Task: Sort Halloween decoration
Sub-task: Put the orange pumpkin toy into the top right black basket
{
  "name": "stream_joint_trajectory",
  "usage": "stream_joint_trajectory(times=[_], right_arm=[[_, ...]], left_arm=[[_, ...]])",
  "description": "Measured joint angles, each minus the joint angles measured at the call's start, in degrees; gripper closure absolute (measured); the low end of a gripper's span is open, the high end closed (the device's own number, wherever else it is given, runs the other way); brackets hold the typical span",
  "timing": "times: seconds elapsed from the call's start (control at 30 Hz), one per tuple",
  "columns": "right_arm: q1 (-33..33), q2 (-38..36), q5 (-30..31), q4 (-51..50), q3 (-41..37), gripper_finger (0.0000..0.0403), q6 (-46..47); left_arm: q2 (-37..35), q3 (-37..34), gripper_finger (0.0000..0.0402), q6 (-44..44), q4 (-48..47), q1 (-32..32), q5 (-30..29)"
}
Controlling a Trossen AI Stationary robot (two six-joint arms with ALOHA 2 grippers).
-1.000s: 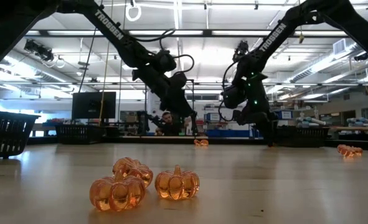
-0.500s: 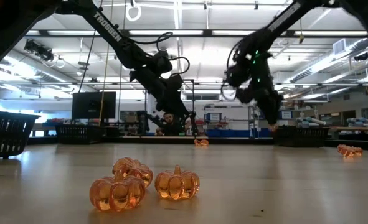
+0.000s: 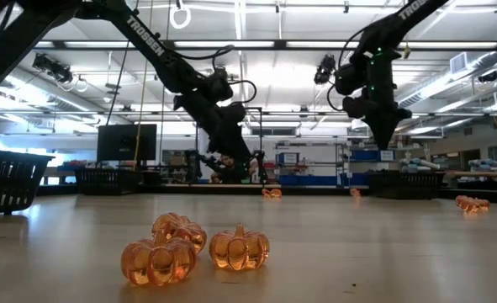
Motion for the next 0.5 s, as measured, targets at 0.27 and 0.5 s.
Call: stream_joint_trajectory(times=[0.27, 0.5], right_arm=[[5.0, 0.3, -2.8, 5.7, -2.5, 0.0325, 1.4], [11.8, 6.4, 0.3, 16.4, -3.4, 0.0244, 1.9]], left_arm=[[0.0, 0.0, 0.0159, 4.9, -4.1, 0.0, 0.0], [0.0, 0.0, 0.0159, 8.2, -2.5, 0.0, 0.0]])
